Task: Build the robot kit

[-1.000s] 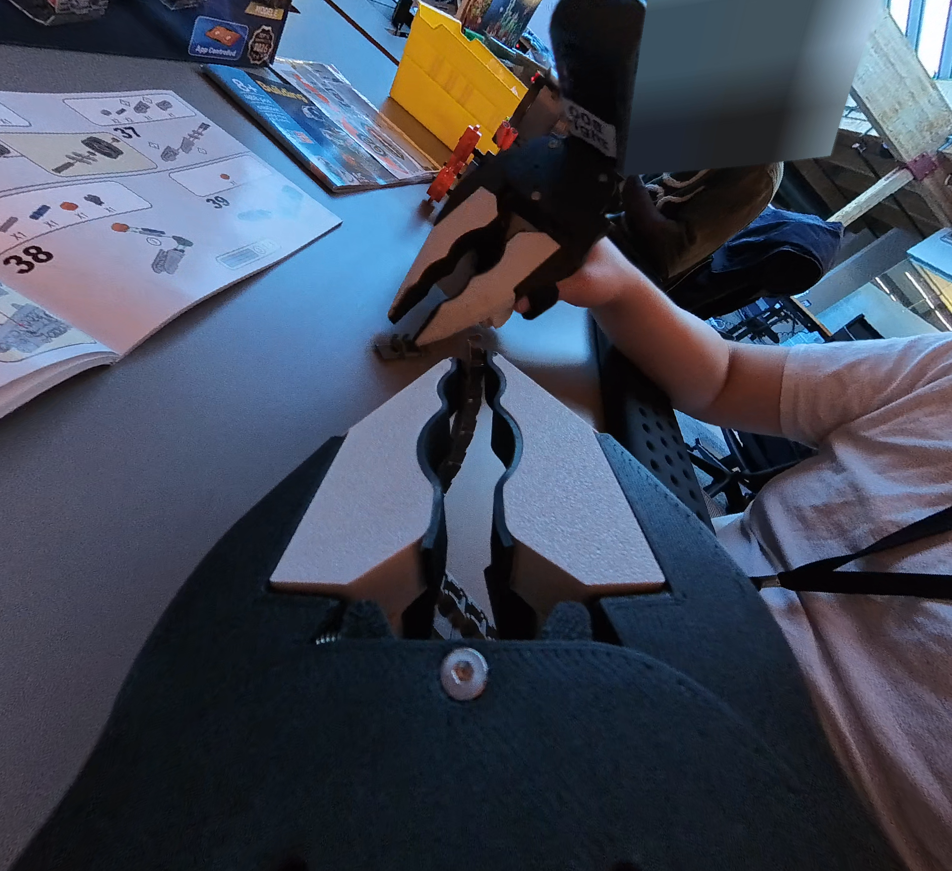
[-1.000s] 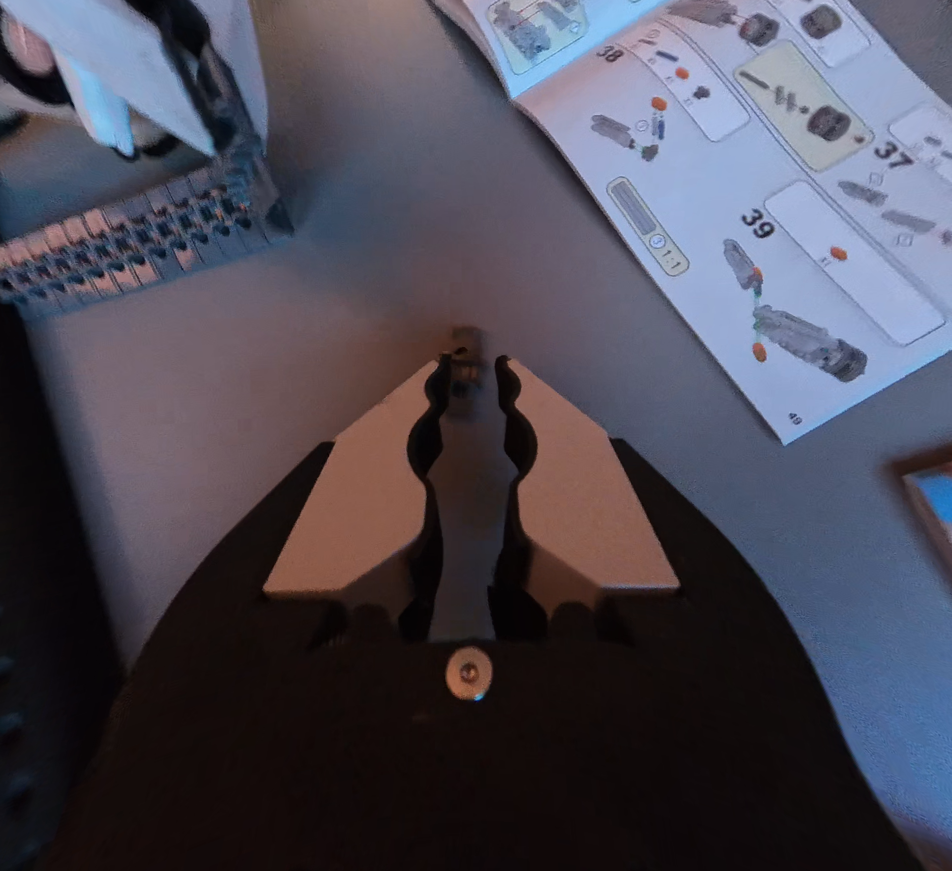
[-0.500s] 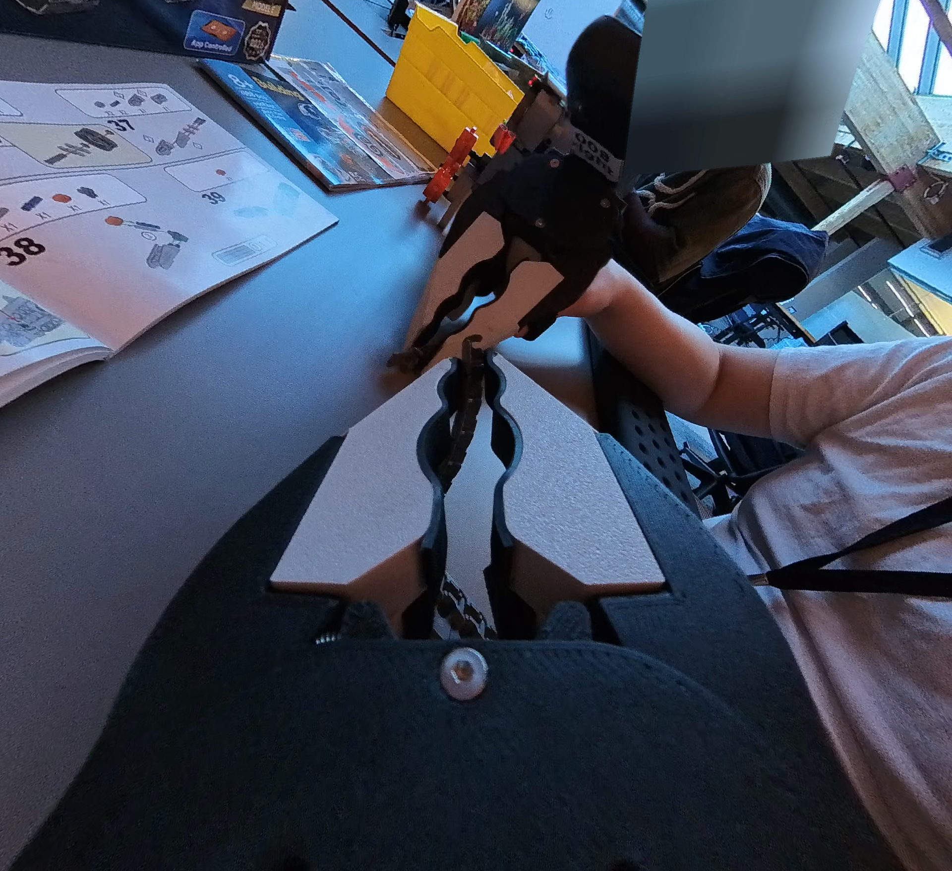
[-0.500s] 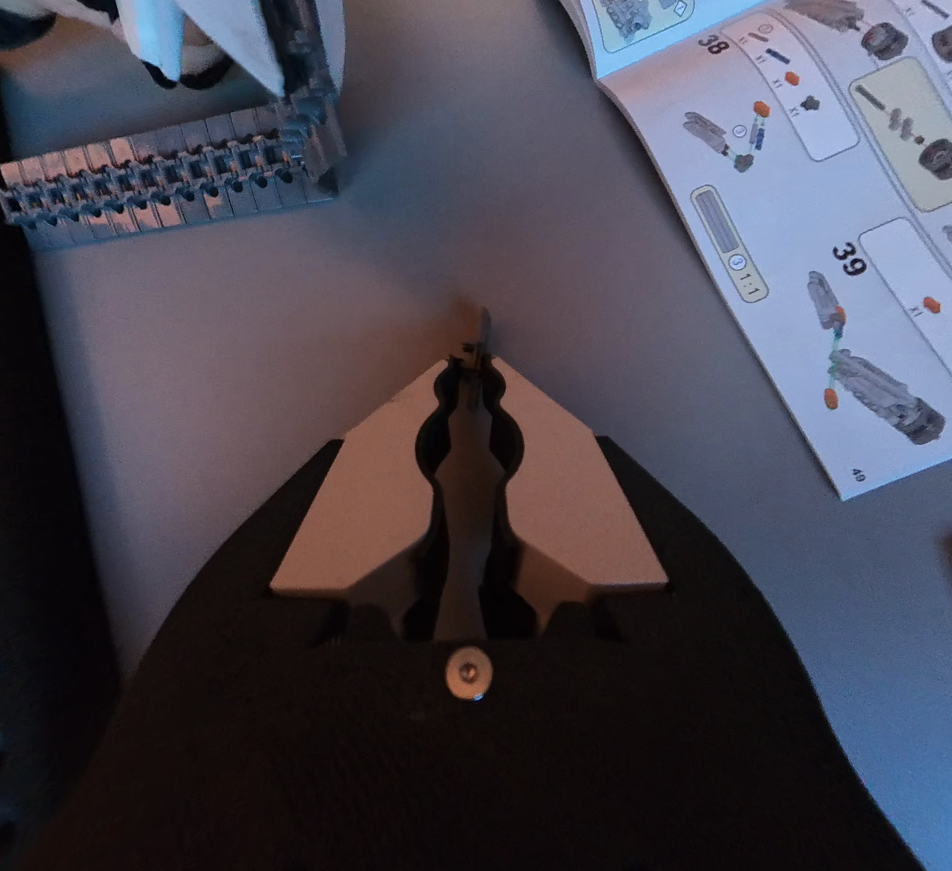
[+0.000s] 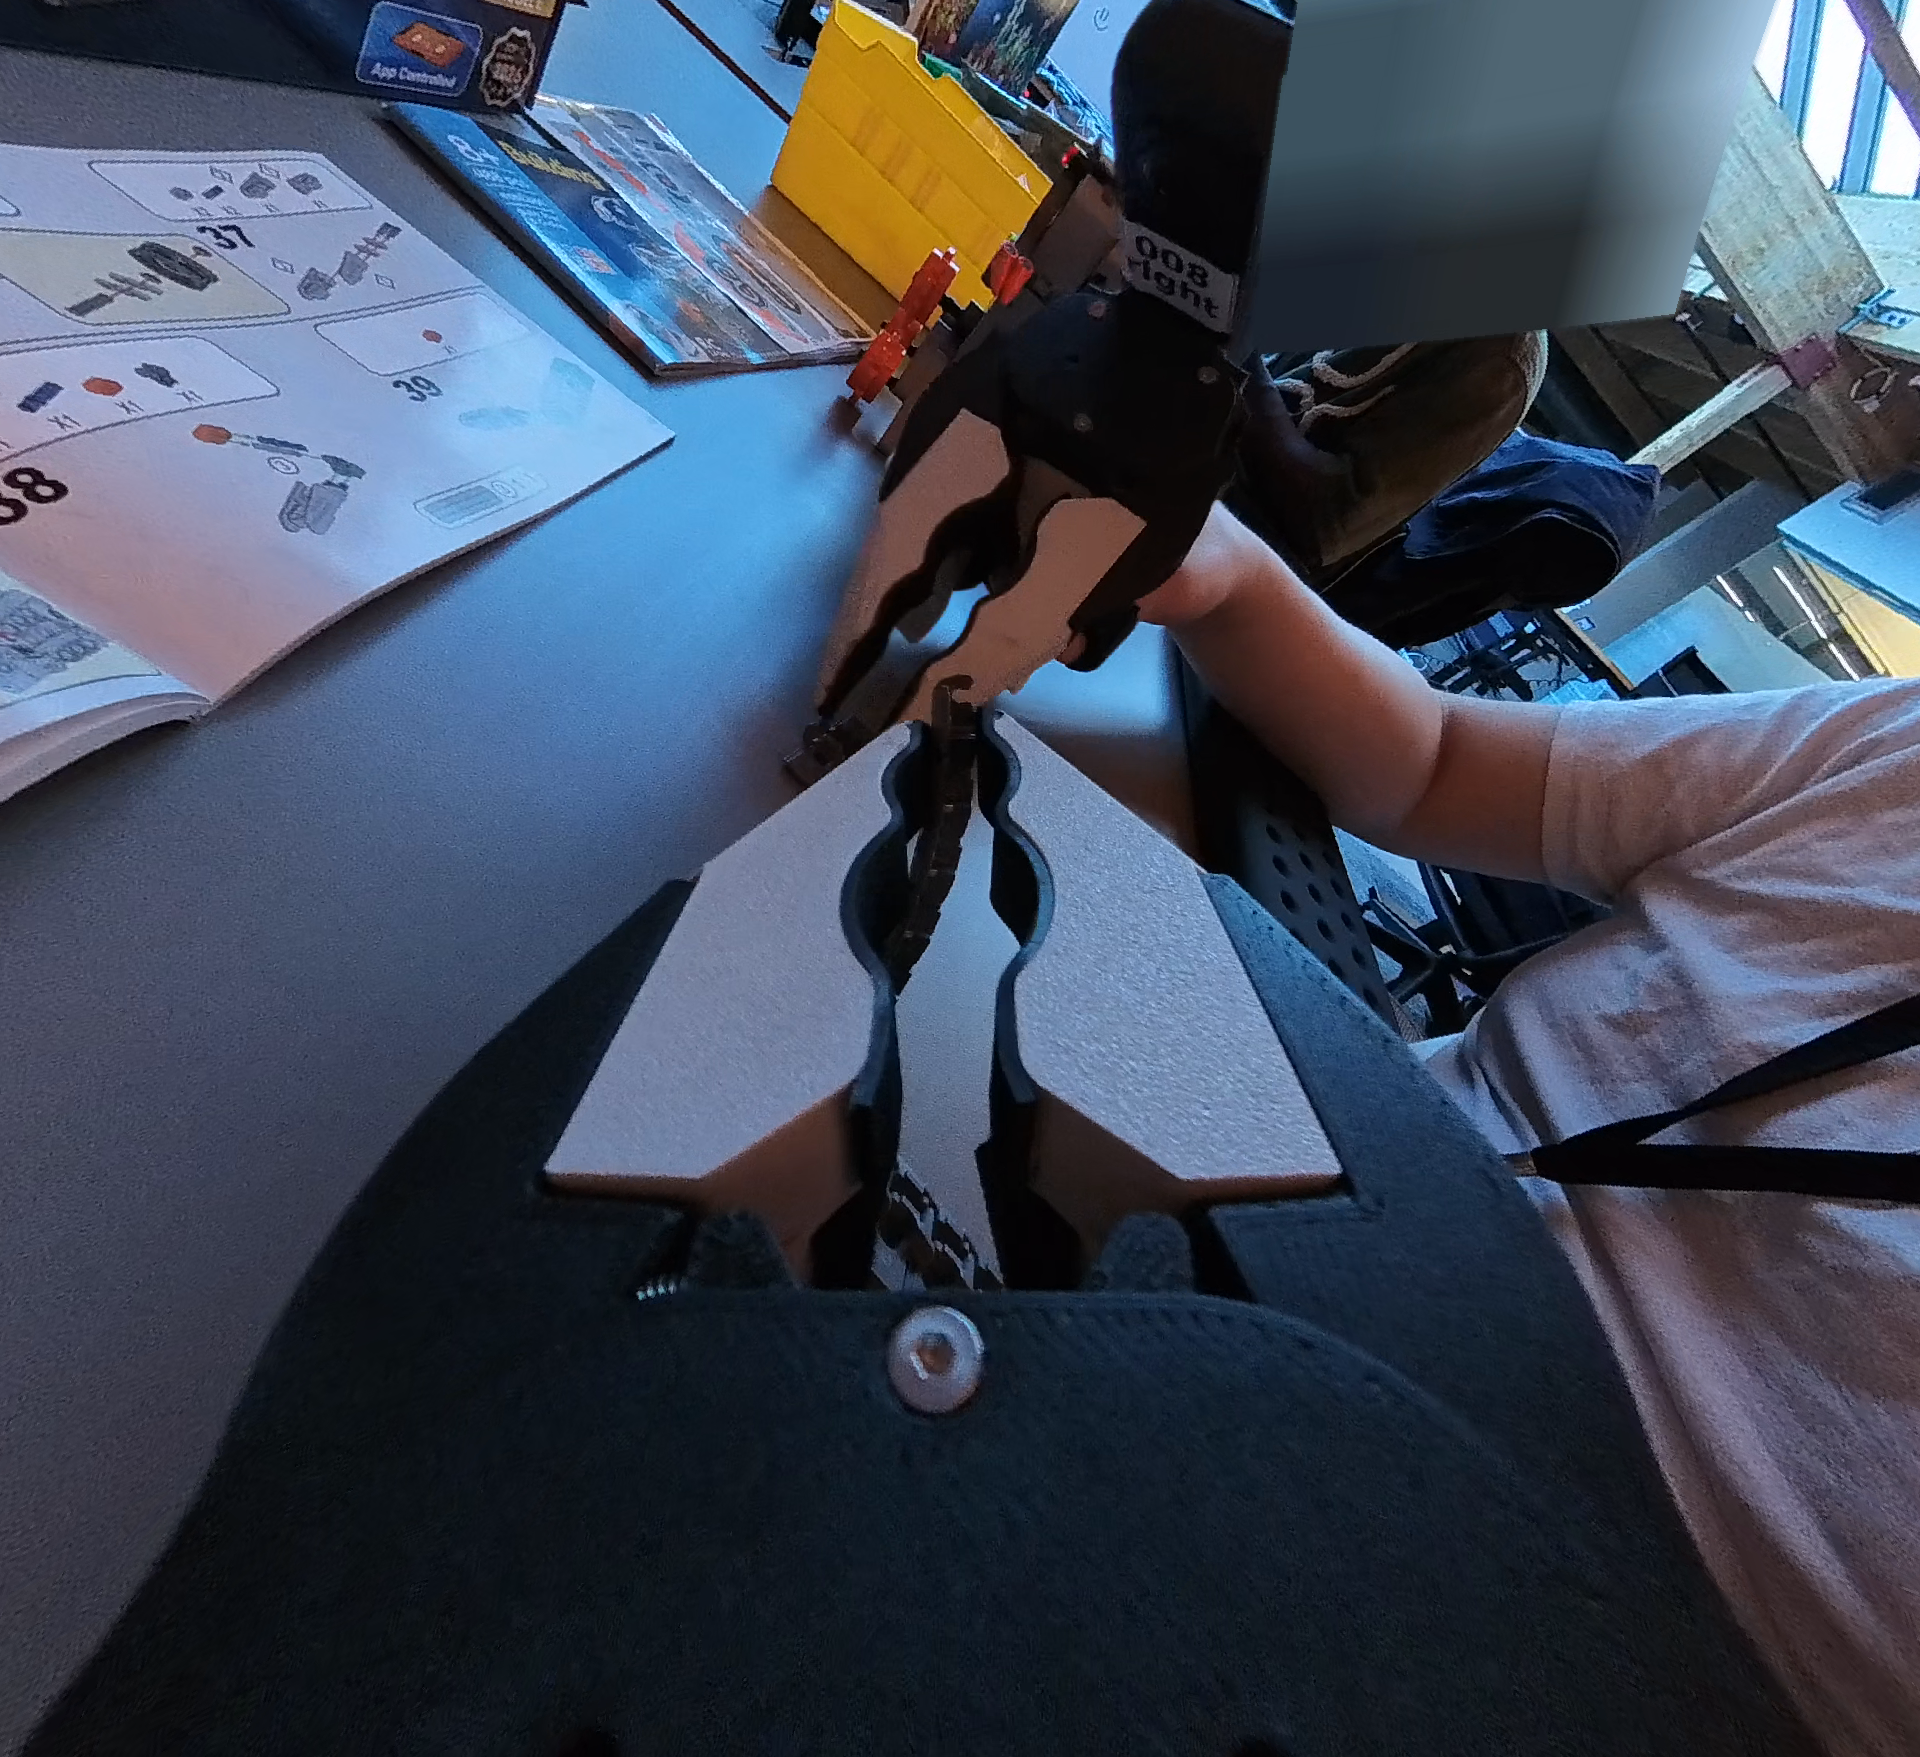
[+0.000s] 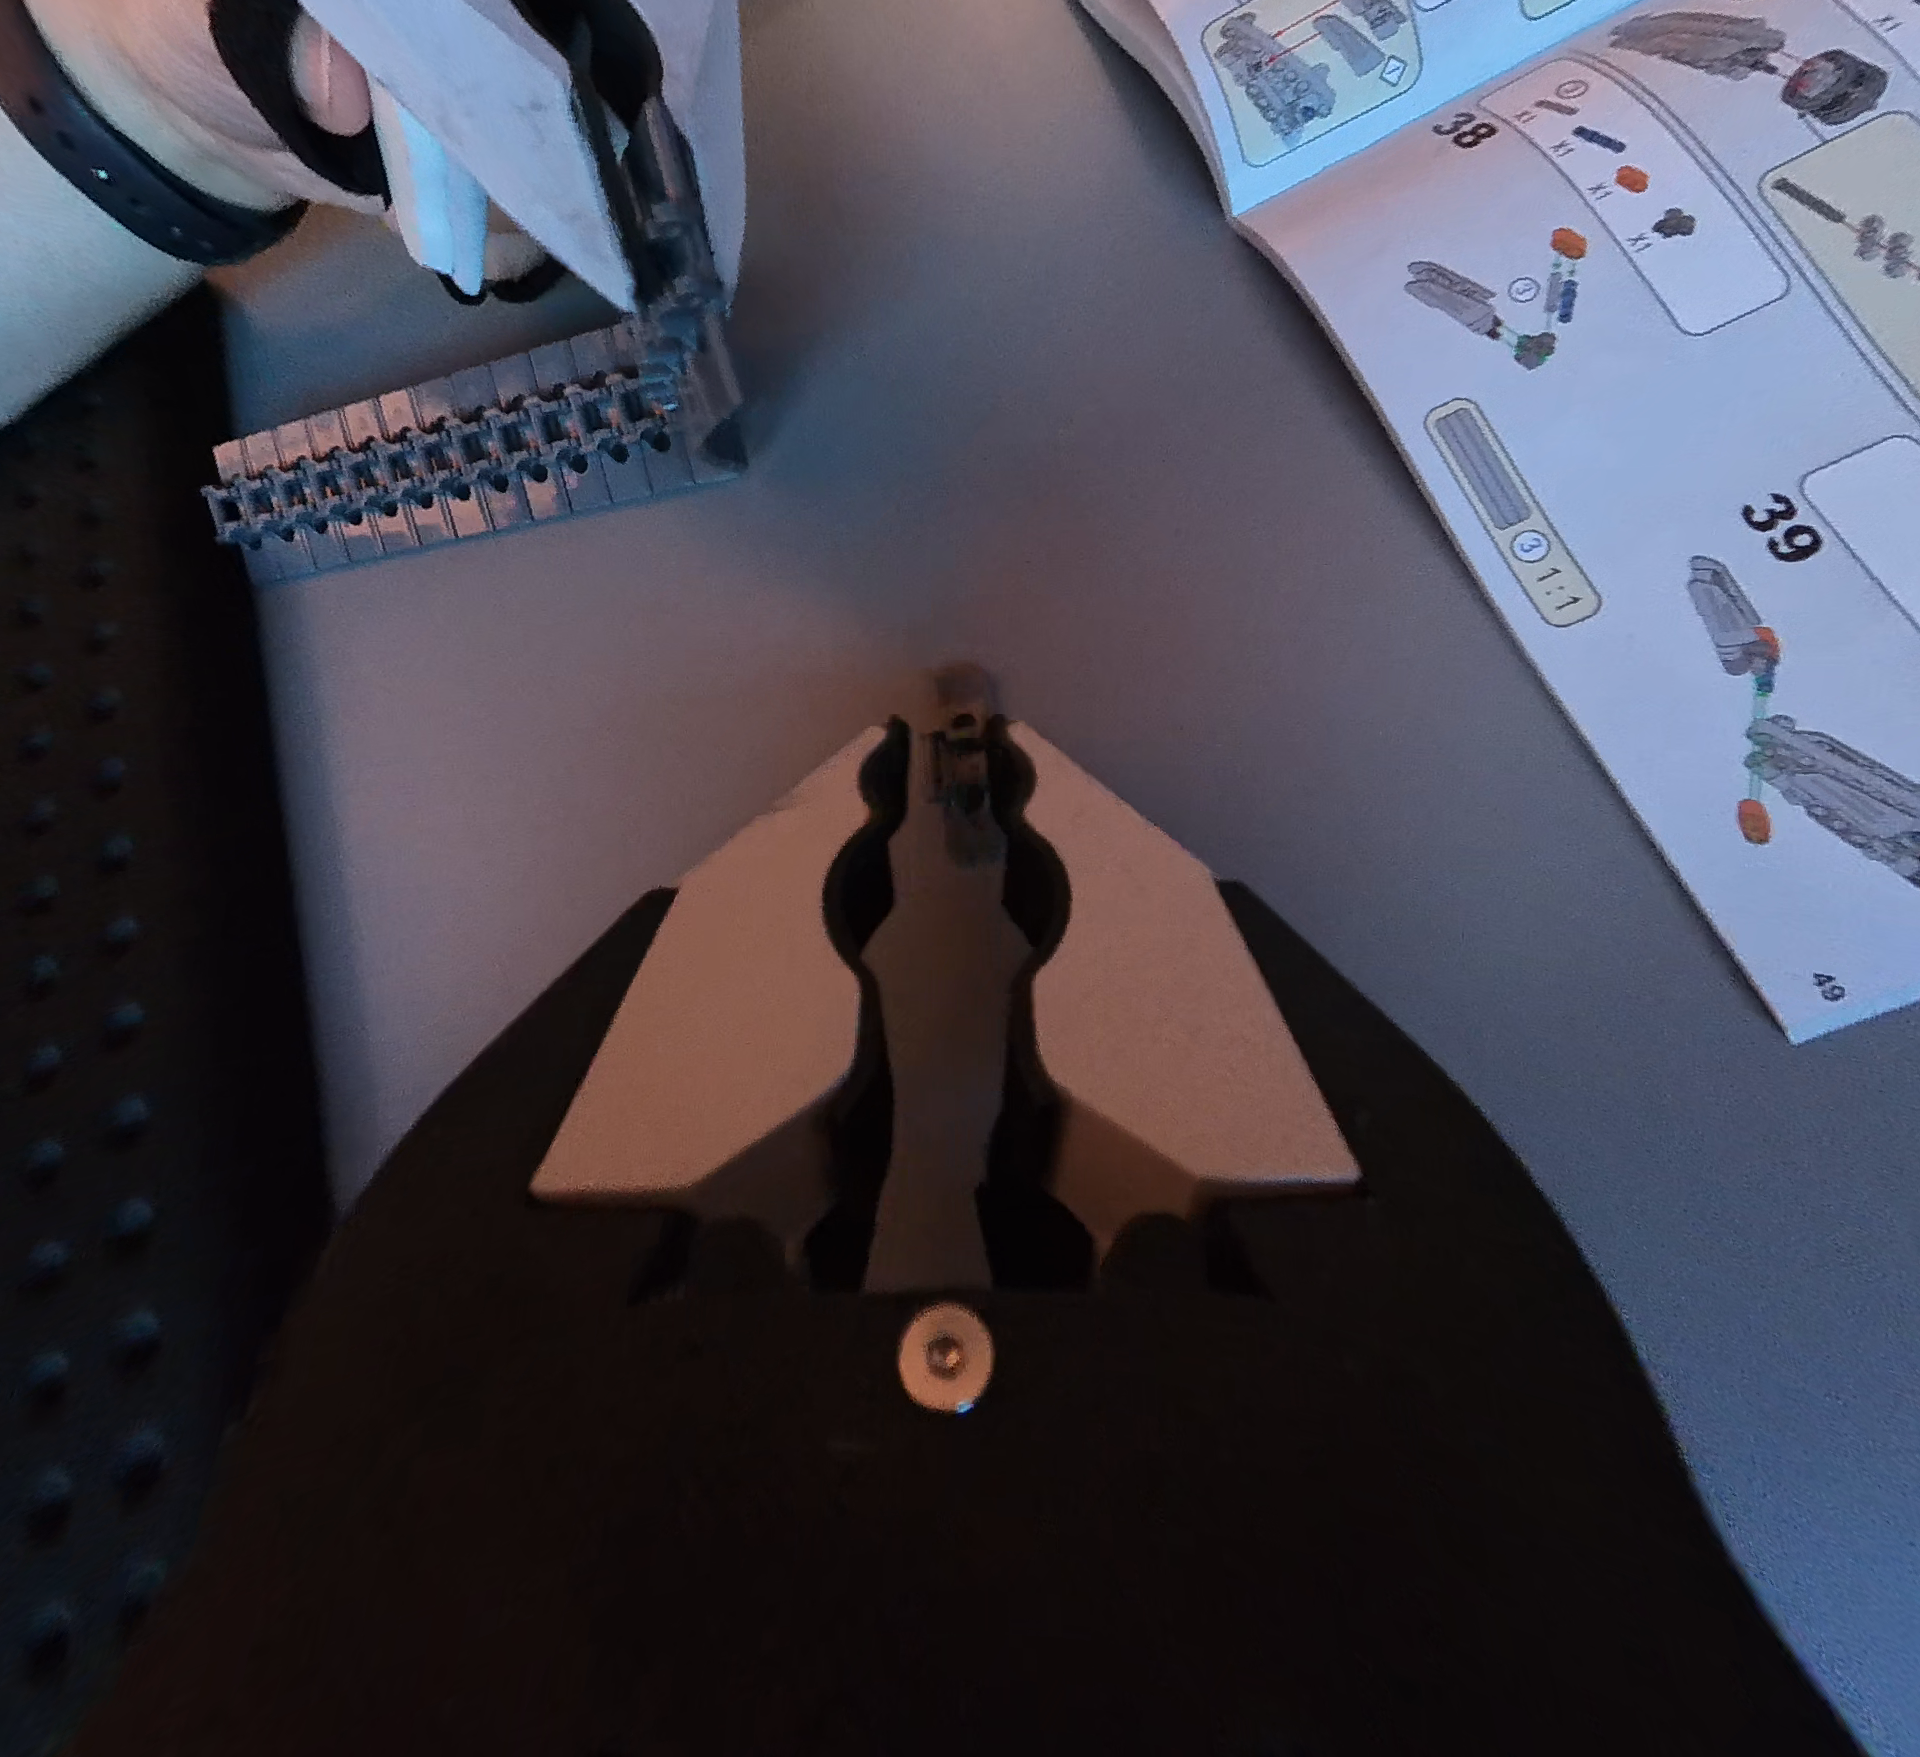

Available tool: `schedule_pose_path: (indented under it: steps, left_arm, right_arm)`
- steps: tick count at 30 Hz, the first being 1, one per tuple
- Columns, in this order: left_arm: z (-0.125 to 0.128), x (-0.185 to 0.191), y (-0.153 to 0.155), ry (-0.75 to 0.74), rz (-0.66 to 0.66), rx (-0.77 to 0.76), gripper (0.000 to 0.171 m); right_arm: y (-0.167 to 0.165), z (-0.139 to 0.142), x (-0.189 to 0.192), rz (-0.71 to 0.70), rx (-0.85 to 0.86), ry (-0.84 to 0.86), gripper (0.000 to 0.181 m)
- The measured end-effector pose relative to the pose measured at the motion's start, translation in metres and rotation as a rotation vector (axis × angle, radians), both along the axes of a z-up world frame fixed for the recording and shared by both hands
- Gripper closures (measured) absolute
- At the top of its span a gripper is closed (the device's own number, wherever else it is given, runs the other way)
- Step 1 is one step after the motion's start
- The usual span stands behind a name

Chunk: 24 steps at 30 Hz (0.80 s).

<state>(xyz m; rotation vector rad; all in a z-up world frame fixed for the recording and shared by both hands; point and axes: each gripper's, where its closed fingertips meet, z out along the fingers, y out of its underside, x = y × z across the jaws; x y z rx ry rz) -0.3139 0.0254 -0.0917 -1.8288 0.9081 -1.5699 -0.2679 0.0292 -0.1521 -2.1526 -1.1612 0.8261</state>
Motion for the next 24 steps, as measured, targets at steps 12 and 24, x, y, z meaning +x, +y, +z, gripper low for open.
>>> schedule_pose_path:
  steps: [12, 24]
  left_arm:
    - [0.000, 0.001, -0.002, 0.000, -0.009, -0.003, 0.165]
    - [0.000, 0.001, -0.002, -0.003, -0.013, -0.010, 0.165]
  right_arm:
    - [-0.002, -0.010, -0.002, 0.065, 0.026, -0.039, 0.164]
    - [0.000, 0.005, -0.001, 0.032, -0.066, 0.089, 0.160]
